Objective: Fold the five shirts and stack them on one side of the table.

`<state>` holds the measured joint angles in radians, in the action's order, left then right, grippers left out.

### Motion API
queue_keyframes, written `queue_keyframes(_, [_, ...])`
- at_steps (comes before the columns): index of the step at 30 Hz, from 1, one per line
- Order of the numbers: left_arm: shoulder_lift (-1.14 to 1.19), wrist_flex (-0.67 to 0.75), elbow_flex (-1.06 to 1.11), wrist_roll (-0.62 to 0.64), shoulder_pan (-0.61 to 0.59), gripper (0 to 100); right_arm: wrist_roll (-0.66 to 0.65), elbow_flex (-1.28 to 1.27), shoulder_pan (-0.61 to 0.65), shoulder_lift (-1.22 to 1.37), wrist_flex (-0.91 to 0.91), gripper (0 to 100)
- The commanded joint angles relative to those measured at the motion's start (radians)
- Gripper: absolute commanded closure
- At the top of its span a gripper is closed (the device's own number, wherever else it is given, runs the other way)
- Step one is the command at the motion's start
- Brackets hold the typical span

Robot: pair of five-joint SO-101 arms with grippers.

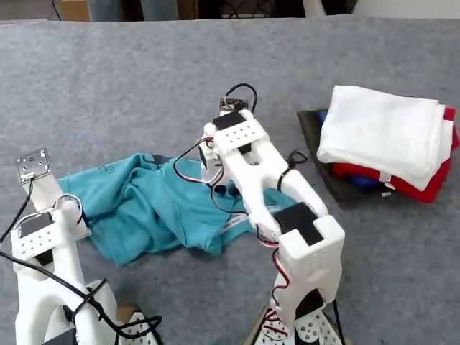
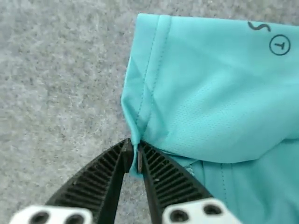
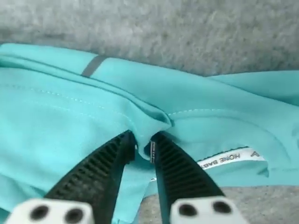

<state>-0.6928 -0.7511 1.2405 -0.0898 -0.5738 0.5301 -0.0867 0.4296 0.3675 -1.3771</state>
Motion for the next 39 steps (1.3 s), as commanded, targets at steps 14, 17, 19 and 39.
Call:
queue_keyframes(14, [-0.017, -0.026, -0.058, 0.012, 0.007, 97, -0.106, 0.246, -0.040, -0.019, -0.127, 98.5])
queue_keyframes(17, [-0.017, -0.198, -0.226, 0.015, 0.007, 97, -0.153, 0.366, -0.048, -0.085, -0.181, 98.5])
queue_keyframes(19, [-0.017, -0.321, -0.387, 0.017, 0.007, 97, -0.187, 0.444, -0.055, -0.159, -0.199, 98.5])
queue_keyframes(39, [-0.008, -0.991, -1.850, 0.017, 0.010, 97, -0.384, 0.682, -0.068, -0.931, 0.054, 98.5])
